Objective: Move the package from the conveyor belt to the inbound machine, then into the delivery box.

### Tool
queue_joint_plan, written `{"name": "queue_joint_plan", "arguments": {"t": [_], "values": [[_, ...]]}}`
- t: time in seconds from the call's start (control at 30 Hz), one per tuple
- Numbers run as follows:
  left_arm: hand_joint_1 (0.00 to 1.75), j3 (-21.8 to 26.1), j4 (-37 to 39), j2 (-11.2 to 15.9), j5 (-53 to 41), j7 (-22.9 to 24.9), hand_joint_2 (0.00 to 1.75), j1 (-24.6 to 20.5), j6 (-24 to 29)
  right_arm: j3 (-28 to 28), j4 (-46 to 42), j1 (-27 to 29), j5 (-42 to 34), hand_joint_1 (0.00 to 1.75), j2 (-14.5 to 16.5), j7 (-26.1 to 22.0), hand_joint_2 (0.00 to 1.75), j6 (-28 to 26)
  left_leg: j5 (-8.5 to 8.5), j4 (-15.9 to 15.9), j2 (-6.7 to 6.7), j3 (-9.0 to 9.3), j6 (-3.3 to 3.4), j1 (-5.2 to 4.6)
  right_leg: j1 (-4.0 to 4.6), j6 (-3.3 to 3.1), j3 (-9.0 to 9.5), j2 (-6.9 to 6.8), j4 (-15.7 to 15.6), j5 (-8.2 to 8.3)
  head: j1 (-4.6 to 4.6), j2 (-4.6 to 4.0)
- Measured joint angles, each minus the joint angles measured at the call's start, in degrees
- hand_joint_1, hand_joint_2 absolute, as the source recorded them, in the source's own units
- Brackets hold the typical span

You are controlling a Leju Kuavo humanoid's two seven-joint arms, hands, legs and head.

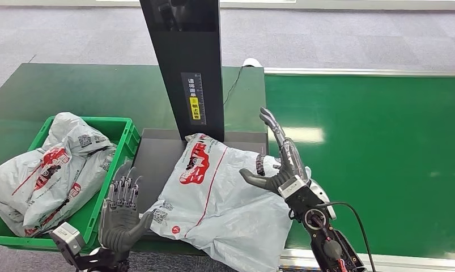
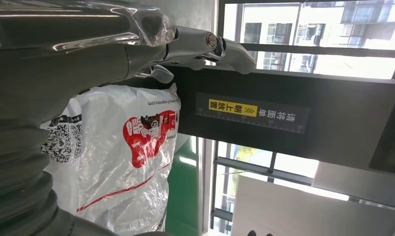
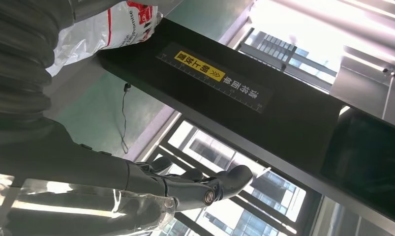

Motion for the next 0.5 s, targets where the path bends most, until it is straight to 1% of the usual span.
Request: {"name": "queue_joint_plan", "arguments": {"t": [0.5], "values": [[0.00,-0.02,-0.02,0.10,0.00,-0.02,1.75,0.20,-0.03,0.00,-0.17,0.00,0.00,0.00,0.01,0.00,1.75,0.00,0.00,0.00,0.00,0.00,0.00,0.00,0.00,0.00,0.00,0.00,0.00,0.00,-0.01,0.00]]}}
